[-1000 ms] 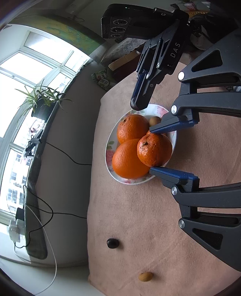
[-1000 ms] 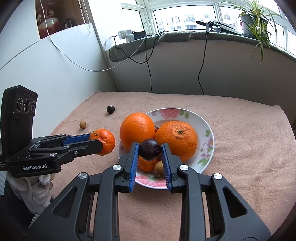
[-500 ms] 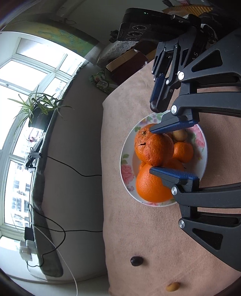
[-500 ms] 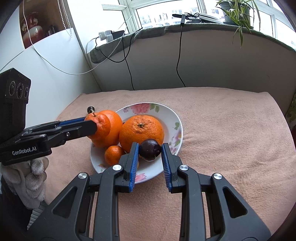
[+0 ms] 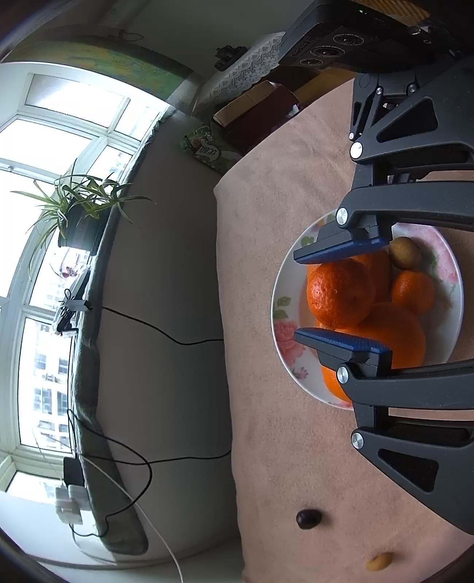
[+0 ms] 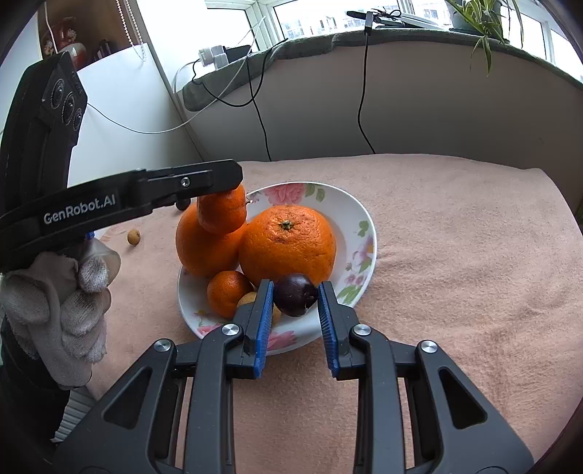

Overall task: Organize fruits
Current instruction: 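Lower both fruits onto the plate and open both grippers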

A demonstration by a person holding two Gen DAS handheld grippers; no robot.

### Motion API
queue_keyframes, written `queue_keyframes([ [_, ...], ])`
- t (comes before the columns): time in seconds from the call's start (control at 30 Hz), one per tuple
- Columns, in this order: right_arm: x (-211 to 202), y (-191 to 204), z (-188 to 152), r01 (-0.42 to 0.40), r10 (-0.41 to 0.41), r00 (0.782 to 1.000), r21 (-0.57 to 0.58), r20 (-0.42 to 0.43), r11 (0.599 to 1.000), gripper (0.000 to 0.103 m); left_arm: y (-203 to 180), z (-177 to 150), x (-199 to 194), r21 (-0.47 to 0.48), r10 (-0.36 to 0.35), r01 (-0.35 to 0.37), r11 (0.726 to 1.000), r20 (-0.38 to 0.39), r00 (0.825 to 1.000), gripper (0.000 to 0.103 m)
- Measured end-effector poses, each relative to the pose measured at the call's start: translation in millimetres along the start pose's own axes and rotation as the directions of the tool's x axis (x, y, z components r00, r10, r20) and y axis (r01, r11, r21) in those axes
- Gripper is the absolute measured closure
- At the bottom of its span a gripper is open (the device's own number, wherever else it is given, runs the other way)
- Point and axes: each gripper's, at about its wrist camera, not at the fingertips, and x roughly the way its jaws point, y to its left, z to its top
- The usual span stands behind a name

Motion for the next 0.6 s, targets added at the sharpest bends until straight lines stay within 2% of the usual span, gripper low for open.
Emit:
queue_keyframes([
  [0.4,3,4,3,0.005,-0.006,1.000,-0.013,-0.003,1.000,0.076,11,12,-11,-0.017,0.044,-0.043,0.999,0.052,0.998,0.068],
  [0.47,1,4,3,0.012,-0.012,1.000,-0.016,0.005,1.000,0.056,13,12,-13,-0.021,0.044,-0.042,0.999,0.054,0.998,0.068],
  [0.5,-1,5,3,0.017,-0.017,1.000,-0.016,0.019,1.000,0.036,14,12,-14,-0.021,0.045,-0.044,0.999,0.055,0.997,0.068],
  [0.53,-4,5,3,0.018,-0.017,0.999,-0.016,0.035,1.000,0.029,14,11,-15,-0.021,0.045,-0.044,0.999,0.054,0.998,0.067],
  [0.57,-6,6,4,0.014,-0.013,0.999,-0.015,0.043,1.000,0.028,14,11,-16,-0.020,0.044,-0.043,0.999,0.050,0.998,0.062],
  [0.6,-7,6,5,0.009,-0.009,0.999,-0.013,0.046,1.000,0.028,14,10,-16,-0.018,0.040,-0.039,0.999,0.045,0.998,0.044],
])
